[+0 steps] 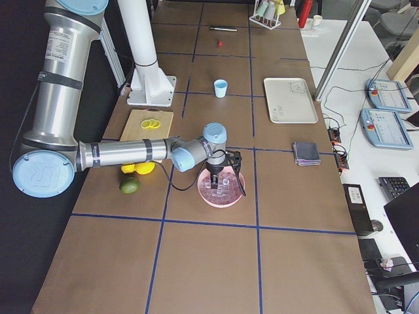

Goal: Mash ice and strawberries in cup
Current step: 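Lower the right gripper into the pink bowl and grasp an ice cube, then carry the ice cube with the right gripper over the blue cup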

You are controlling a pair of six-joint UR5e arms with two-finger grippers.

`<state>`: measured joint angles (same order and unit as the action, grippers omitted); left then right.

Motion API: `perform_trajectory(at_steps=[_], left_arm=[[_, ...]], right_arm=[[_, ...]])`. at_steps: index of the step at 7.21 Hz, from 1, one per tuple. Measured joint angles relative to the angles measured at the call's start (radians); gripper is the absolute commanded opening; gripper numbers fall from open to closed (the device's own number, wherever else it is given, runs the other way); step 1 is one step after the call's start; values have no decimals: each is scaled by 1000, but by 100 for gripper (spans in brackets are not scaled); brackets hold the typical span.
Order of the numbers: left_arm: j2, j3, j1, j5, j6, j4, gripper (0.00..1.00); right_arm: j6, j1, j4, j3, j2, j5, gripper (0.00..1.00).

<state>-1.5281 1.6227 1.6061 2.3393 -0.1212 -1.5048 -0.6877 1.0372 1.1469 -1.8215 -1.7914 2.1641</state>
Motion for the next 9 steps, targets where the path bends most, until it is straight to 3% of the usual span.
perform_trajectory(at_steps=[1,3,4,7,9], left_arm=[[-1,0,0,0,0,0,100],[-1,1,0,0,1,0,100],[-1,1,0,0,1,0,100],[-1,7,0,0,3,0,100],[-1,9,0,0,3,0,100]], right_arm=[[0,-1,0,0,0,-1,63],[0,-3,0,1,0,0,12],[2,-4,1,0,0,0,0],[4,-4,2,-22,-3,6,0],[5,33,16,-103,-31,28,0]])
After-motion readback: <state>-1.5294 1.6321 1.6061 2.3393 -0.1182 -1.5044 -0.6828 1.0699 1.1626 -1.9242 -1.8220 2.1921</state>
